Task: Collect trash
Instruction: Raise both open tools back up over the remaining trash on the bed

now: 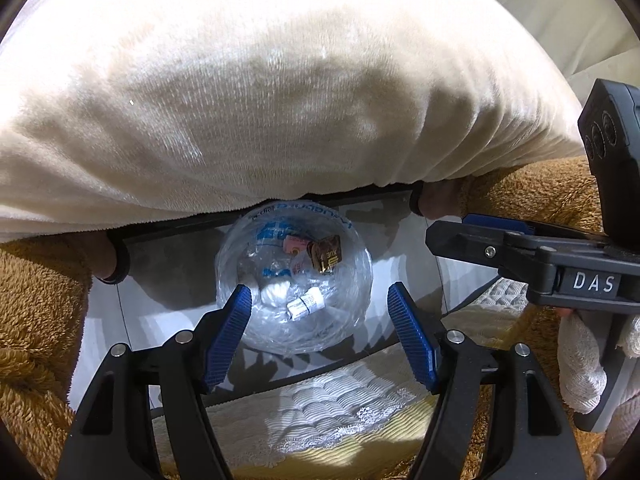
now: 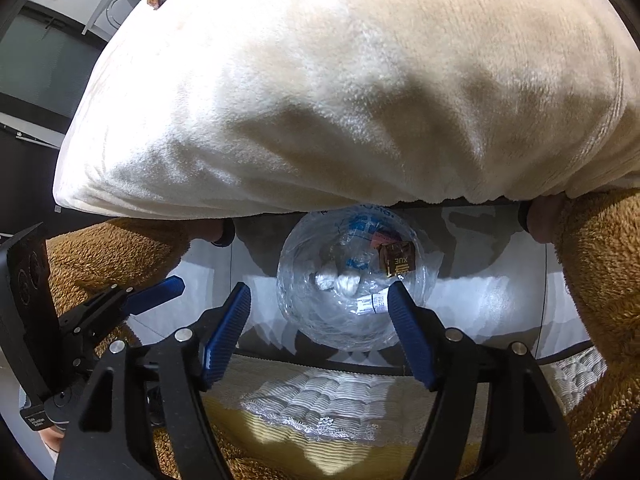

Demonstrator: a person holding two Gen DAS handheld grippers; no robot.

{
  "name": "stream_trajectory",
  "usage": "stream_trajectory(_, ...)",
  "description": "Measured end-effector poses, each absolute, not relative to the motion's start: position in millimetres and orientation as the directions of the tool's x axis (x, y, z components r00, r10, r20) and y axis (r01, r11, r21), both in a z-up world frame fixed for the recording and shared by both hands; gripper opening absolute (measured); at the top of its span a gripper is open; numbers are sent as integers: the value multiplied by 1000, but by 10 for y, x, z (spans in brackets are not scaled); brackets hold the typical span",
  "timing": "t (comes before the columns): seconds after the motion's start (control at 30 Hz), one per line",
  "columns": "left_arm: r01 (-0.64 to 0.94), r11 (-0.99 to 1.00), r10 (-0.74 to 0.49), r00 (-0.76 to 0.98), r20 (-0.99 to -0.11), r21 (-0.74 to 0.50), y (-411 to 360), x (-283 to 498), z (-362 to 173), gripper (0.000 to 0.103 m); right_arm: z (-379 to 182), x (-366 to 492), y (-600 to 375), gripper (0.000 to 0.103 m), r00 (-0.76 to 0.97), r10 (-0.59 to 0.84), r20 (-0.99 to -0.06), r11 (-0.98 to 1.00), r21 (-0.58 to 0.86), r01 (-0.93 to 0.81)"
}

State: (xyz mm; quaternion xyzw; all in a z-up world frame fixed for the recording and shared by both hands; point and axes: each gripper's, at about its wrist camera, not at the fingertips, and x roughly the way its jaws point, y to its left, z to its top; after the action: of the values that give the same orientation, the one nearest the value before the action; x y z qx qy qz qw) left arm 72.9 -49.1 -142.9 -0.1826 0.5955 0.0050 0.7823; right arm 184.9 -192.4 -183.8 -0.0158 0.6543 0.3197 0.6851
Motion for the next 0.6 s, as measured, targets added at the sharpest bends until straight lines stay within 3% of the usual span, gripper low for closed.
stream_trajectory(0.4, -209, 916, -222, 450, -865, -344, -339, 624, -1076, 69, -1339, 1754, -2088, 70, 62, 537, -841, 718, 417, -557)
stream_trajectory(0.6, -201, 906, -215, 539, -815, -372, -192, 628, -845, 69, -977, 1787, -2126, 70, 190, 579, -793, 688, 350, -636)
